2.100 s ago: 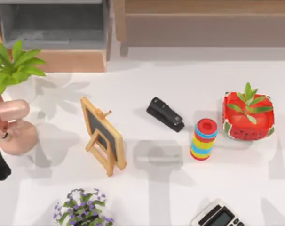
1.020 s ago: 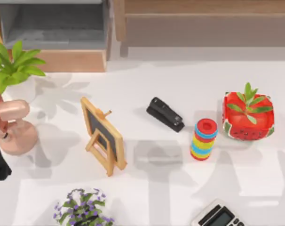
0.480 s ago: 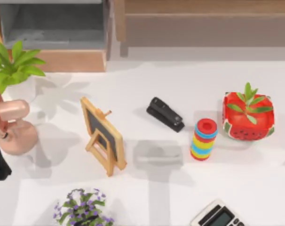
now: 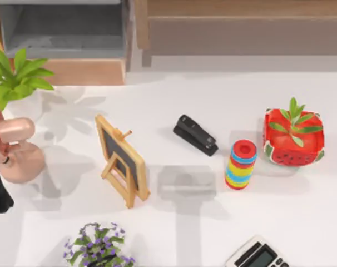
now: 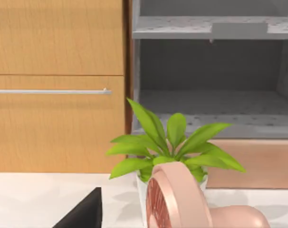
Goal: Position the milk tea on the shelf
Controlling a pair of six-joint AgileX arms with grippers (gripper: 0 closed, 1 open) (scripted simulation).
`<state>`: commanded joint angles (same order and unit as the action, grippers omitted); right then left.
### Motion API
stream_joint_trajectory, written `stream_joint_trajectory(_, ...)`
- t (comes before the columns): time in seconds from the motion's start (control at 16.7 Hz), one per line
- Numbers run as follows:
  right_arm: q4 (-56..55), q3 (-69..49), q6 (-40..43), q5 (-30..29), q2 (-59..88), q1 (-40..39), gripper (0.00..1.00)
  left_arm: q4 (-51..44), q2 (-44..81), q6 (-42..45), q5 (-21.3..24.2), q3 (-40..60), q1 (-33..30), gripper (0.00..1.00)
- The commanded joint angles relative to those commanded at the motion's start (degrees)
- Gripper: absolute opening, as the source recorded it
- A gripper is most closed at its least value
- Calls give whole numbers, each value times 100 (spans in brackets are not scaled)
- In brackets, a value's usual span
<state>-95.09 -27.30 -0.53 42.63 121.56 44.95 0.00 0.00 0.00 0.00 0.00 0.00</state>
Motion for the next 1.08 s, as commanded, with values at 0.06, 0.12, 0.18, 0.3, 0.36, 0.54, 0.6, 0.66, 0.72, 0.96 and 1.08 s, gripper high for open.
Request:
stream_joint_trajectory(0.06,0,0,0,0,0,0,100,0,0,0,0,0,0,100)
stream_joint_trajectory(0.12,0,0,0,0,0,0,100,0,0,0,0,0,0,100)
stream_joint_trajectory(0.18,0,0,0,0,0,0,100,0,0,0,0,0,0,100)
stream_joint_trajectory(0.3,18,8,1,-24,-6,-39,100,0,0,0,0,0,0,100)
stream_joint_trajectory(0.36,32,-42,3,-91,23,-102,100,0,0,0,0,0,0,100)
stream_joint_trajectory(0.54,75,-196,9,-491,132,-486,100,0,0,0,0,0,0,100)
stream_joint_trajectory(0.6,104,-247,12,-629,160,-623,100,0,0,0,0,0,0,100)
stream_joint_trajectory(0.66,163,-325,14,-746,191,-739,100,0,0,0,0,0,0,100)
stream_joint_trajectory(0.72,250,-459,17,-830,233,-823,100,0,0,0,0,0,0,100)
stream_joint_trajectory(0.96,899,-1318,19,-926,423,-921,100,0,0,0,0,0,0,100)
stream_joint_trajectory(1.08,1077,-1500,20,-945,448,-940,100,0,0,0,0,0,0,100)
